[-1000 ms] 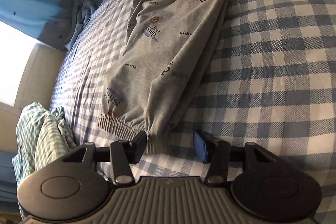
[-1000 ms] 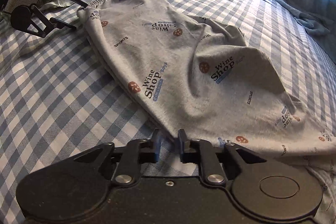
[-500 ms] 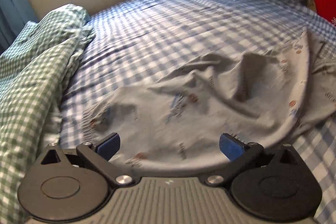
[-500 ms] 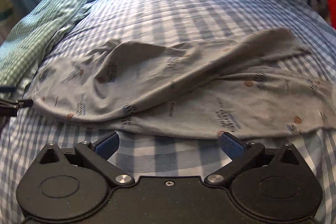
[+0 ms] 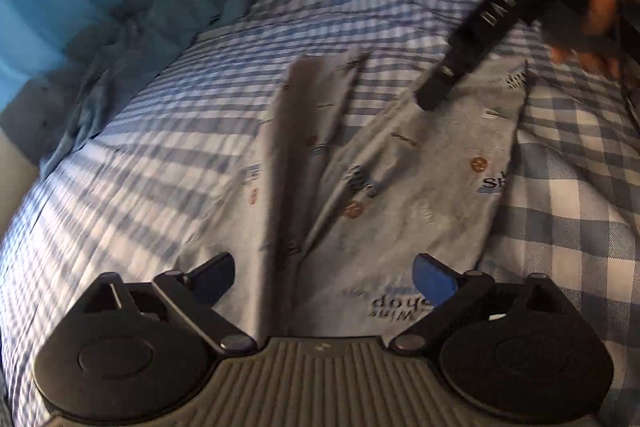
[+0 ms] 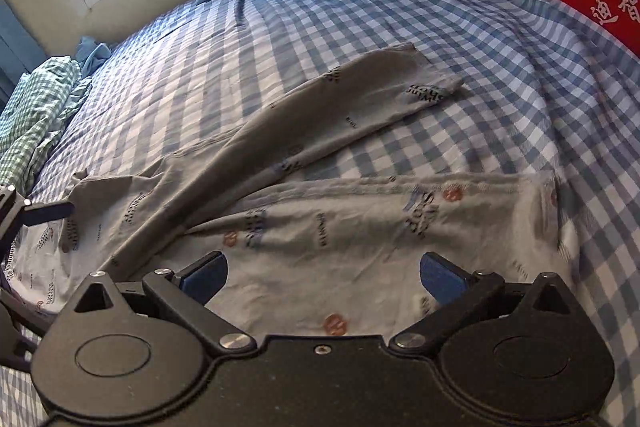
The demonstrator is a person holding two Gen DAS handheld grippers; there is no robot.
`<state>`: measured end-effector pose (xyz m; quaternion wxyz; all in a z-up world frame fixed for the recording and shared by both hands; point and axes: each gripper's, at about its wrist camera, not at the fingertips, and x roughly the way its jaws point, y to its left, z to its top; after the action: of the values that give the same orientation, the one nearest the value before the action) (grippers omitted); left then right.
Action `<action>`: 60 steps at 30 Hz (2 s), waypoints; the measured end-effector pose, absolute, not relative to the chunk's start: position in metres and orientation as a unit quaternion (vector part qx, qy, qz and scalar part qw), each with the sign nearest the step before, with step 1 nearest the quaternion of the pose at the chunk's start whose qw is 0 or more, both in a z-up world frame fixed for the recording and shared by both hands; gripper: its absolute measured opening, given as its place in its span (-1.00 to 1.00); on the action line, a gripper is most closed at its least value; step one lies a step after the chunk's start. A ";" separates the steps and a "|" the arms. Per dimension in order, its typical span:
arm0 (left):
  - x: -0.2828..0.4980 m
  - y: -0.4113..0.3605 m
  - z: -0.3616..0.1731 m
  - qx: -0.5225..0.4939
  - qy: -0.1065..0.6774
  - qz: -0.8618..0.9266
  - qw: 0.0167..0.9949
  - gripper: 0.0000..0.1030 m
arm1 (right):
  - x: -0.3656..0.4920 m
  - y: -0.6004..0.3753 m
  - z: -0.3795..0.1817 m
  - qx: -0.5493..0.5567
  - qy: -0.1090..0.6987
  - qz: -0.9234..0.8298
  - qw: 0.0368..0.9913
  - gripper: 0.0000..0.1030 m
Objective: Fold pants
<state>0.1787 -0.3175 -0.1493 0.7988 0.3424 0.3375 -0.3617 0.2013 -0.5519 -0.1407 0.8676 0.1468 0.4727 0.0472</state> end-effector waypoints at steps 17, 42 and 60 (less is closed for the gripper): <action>0.235 -0.318 -0.179 0.339 0.473 -0.280 0.764 -0.15 | 0.315 -0.633 -0.177 0.267 0.489 0.054 0.829 0.25; 0.215 -0.313 -0.104 0.294 0.456 -0.257 0.799 -1.00 | 0.312 -0.699 -0.087 0.346 0.378 0.005 0.859 -0.98; 0.152 -0.313 -0.140 0.348 0.460 -0.304 0.758 -1.00 | 0.164 -0.681 -0.120 0.256 0.447 -0.067 0.854 -0.98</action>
<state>0.1519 -0.3129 -0.1400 0.7579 0.3478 0.4605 -0.3044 0.1643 -0.6809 -0.1203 0.8544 0.2561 0.4472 -0.0669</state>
